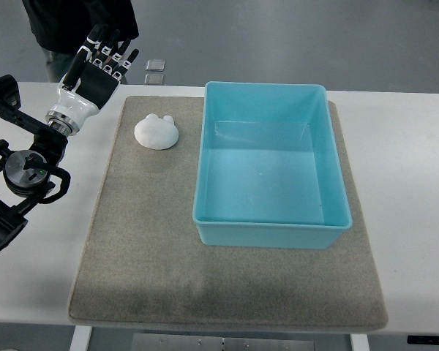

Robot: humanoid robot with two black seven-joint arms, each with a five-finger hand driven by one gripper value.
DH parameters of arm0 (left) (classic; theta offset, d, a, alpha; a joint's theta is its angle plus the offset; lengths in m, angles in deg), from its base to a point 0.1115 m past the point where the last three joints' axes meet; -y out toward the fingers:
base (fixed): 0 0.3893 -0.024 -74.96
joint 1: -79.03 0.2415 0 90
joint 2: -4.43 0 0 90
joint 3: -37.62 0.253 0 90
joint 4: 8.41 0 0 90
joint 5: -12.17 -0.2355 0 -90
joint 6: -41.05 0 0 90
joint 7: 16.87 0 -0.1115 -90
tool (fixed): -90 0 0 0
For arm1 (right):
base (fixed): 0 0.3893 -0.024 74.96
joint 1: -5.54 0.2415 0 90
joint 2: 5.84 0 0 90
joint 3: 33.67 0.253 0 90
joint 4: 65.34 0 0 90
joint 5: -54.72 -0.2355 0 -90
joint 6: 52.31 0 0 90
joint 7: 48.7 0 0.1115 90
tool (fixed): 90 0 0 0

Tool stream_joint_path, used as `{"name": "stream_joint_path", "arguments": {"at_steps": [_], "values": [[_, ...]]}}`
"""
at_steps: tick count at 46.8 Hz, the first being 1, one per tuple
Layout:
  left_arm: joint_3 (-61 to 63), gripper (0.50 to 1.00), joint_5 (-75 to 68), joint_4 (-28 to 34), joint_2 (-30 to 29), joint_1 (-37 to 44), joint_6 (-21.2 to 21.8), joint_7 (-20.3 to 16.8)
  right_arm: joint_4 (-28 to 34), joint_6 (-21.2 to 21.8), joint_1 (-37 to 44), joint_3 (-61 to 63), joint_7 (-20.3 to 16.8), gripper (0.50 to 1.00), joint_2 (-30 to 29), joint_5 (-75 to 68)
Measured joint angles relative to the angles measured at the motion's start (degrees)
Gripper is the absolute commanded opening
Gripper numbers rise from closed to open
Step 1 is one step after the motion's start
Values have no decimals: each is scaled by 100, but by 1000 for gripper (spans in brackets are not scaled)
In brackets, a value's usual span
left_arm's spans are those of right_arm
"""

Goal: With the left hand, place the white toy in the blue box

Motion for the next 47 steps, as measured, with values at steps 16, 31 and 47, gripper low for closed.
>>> {"name": "stream_joint_path", "arguments": {"at_steps": [16, 31, 47], "values": [[-2, 994, 21, -3, 9, 0, -27, -26, 0, 0, 0, 0, 0, 936, 0, 0], [-2, 994, 54, 152, 26, -32, -32, -27, 0, 0, 0, 0, 0, 936, 0, 3], [24, 994, -8, 389, 17, -31, -1041, -36, 0, 0, 0, -1, 0, 936, 0, 3]]}}
